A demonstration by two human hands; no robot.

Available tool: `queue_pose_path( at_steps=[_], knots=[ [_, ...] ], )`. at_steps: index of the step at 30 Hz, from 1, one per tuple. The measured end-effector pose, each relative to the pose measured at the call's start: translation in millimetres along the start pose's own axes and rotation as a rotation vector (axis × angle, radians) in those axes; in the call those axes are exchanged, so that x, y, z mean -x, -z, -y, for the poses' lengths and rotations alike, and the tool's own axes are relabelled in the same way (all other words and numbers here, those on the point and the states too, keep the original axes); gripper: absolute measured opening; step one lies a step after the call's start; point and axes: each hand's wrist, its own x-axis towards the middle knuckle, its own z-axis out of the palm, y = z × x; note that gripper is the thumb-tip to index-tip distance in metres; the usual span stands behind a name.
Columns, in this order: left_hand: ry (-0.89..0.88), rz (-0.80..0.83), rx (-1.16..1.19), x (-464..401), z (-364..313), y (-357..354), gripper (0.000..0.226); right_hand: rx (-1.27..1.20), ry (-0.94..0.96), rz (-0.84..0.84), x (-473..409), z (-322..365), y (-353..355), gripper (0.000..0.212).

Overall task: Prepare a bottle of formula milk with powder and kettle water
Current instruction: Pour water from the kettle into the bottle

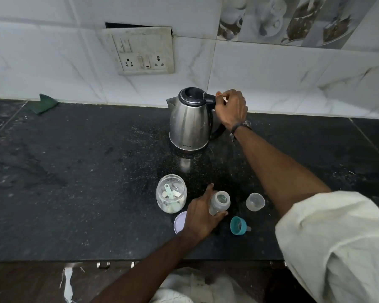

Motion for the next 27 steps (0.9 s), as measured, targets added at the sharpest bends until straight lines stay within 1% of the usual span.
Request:
queue_pose_path(
  at_steps=[2,3,6,10,14,16,23,26,27],
  knots=[
    [-0.006,-0.004,0.006,-0.2,0.7,-0.7,0.095,0.002,-0.078,0.165,-12.0,0.0,-4.3,0.051],
    [-0.006,-0.005,0.010,0.1,0.9,-1.1,0.094,-0.022,-0.098,0.220,-16.7,-1.0,-6.1,0.056],
    [-0.007,-0.013,0.016,0.8,1.6,-2.3,0.092,-0.099,-0.133,0.223,-25.7,-3.5,-9.5,0.065],
    [-0.023,-0.028,0.005,0.1,2.1,-3.0,0.090,-0.149,-0.228,0.198,-29.6,-2.4,-14.6,0.062],
    [-0.012,-0.028,0.006,-0.6,4.1,-4.0,0.089,-0.231,-0.277,0.083,-21.2,-6.9,-21.6,0.047],
    [-0.011,-0.030,0.001,-1.0,5.8,-5.2,0.089,-0.261,-0.283,0.047,-17.9,-9.7,-23.1,0.044],
    [-0.013,-0.055,-0.006,0.0,6.4,-7.6,0.089,-0.352,-0.290,0.029,-6.2,-20.9,-11.0,0.040],
    [-0.007,-0.048,-0.002,-0.5,6.1,-7.6,0.090,-0.394,-0.277,0.046,-2.1,-31.0,-1.6,0.029],
    [-0.005,-0.048,0.002,-0.6,6.3,-7.8,0.091,-0.401,-0.268,0.049,-1.0,-35.6,1.9,0.030]
  ],
)
